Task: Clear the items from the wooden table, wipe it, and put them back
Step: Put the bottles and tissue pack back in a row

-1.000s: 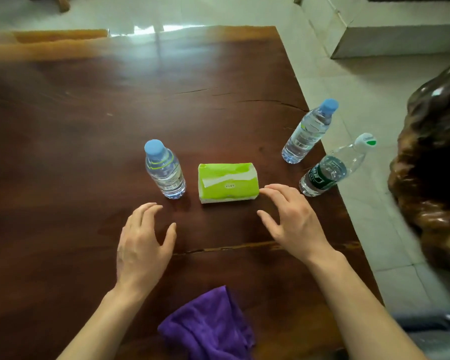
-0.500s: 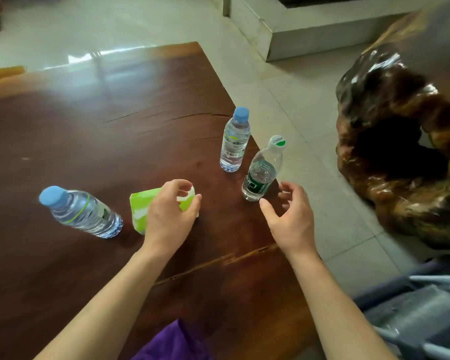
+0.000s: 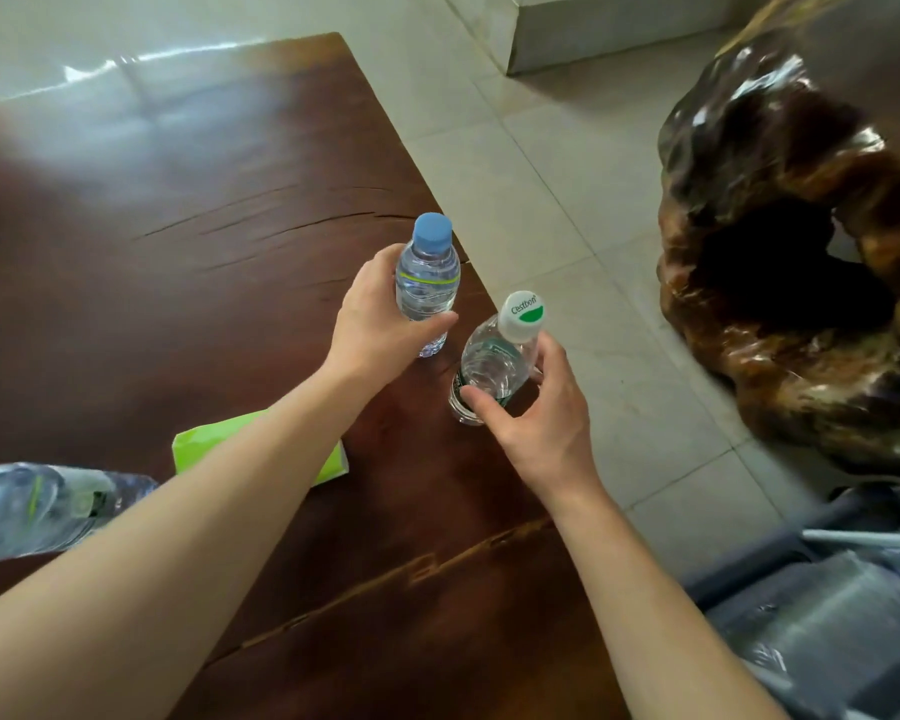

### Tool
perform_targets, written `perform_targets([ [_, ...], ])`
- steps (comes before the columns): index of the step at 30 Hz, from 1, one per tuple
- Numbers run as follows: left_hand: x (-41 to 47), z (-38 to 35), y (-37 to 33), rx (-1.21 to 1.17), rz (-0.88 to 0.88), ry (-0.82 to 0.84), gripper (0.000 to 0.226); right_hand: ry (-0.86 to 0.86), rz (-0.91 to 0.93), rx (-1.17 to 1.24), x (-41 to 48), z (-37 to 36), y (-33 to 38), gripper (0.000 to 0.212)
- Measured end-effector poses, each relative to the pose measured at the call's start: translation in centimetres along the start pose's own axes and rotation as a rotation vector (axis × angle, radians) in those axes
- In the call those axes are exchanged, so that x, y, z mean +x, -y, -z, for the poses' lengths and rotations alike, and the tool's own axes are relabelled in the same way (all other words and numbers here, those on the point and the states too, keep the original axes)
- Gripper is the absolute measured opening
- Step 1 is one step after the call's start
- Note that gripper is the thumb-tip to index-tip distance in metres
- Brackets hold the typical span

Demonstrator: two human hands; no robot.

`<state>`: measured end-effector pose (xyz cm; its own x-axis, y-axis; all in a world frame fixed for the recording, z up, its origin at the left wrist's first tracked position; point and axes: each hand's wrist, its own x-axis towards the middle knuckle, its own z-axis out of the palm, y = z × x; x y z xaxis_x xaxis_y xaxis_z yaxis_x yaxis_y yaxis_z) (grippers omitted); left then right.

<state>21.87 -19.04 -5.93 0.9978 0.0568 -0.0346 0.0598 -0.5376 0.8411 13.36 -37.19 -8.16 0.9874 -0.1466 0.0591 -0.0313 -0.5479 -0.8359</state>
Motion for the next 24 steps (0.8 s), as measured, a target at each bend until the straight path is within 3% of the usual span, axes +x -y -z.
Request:
perform_targets([
  [4, 0.6, -0.5, 0.0, -0.04, 0.016, -0.013, 0.068, -0.002, 0.015, -0.005, 0.2, -0.2, 0.1, 0.068],
  [12, -2.2, -0.5, 0.2, -0.083, 0.022, -0.107, 0.064, -0.024, 0.03, -0.019, -0.5, 0.0, 0.3, 0.07],
  [24, -17.4, 2.6, 0.3, -0.078, 0.029, -0.215, 0.058, 0.027, 0.053, -0.065, -9.0, 3.4, 2.1, 0.066],
])
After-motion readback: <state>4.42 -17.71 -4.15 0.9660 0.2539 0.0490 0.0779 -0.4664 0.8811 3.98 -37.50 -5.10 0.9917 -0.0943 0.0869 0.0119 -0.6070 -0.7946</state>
